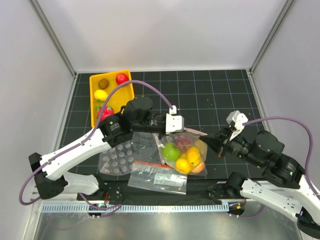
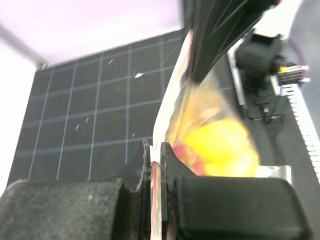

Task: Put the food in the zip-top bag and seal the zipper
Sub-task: Zip the zipper food storage bag at the center of the board.

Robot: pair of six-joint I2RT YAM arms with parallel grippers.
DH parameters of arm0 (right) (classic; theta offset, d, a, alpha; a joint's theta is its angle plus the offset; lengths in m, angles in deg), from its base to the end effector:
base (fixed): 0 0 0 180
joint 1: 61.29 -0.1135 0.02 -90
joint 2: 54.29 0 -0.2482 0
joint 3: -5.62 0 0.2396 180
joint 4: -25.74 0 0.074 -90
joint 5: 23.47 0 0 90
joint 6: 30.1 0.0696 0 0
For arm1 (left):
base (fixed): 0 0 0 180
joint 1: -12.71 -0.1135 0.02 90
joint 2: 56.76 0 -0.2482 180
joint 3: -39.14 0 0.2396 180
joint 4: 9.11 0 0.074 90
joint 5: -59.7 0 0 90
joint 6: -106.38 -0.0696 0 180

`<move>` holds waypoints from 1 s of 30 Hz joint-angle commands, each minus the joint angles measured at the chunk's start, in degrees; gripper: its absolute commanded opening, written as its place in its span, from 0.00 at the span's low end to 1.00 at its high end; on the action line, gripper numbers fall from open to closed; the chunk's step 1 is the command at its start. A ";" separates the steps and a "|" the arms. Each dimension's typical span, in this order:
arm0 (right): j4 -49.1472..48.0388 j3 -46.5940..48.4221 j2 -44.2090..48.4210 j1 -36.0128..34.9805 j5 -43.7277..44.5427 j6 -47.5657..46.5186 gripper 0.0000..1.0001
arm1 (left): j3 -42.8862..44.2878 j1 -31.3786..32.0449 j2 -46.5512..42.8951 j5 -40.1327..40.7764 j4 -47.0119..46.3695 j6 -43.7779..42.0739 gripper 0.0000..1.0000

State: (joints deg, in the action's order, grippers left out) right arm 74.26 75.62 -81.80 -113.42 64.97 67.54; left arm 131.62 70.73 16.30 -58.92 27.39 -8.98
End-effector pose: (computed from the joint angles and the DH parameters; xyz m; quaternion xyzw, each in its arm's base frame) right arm 0.0718 0.0954 0.3749 -0.2898 0.6845 0.3420 0.5749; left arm 0.1321 -0.2745 0.3909 0.6280 0.4843 -0.3527 0.4967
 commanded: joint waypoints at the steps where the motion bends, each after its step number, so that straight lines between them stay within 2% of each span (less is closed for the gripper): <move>1: -5.02 0.75 3.68 -0.33 10.06 2.64 0.01 | -2.29 -1.07 -1.69 12.77 0.59 4.35 0.00; 7: -5.28 -1.18 3.87 -0.33 20.26 3.96 0.01 | -6.42 -1.07 -3.27 23.59 -1.25 6.47 0.00; 12: -6.60 -2.86 3.42 -0.42 23.62 5.28 0.01 | -9.50 -1.15 -5.03 33.25 -5.29 8.75 0.00; 15: -6.69 -3.47 3.69 -0.33 29.39 7.30 0.01 | -10.47 -1.15 -6.08 37.83 -5.74 9.02 0.00; 21: -7.21 -3.39 4.48 -0.33 39.25 11.60 0.01 | -10.91 -1.15 -9.59 41.54 -2.58 10.42 0.00; 30: -4.05 -2.33 5.62 -0.33 45.94 16.96 0.01 | -16.36 -1.15 -17.24 47.42 -0.12 13.14 0.00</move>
State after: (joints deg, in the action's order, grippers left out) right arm 71.82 71.19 -77.93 -114.32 99.96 82.08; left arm 116.54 70.97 2.35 -21.08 24.00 3.19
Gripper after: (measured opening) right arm 0.042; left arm 0.054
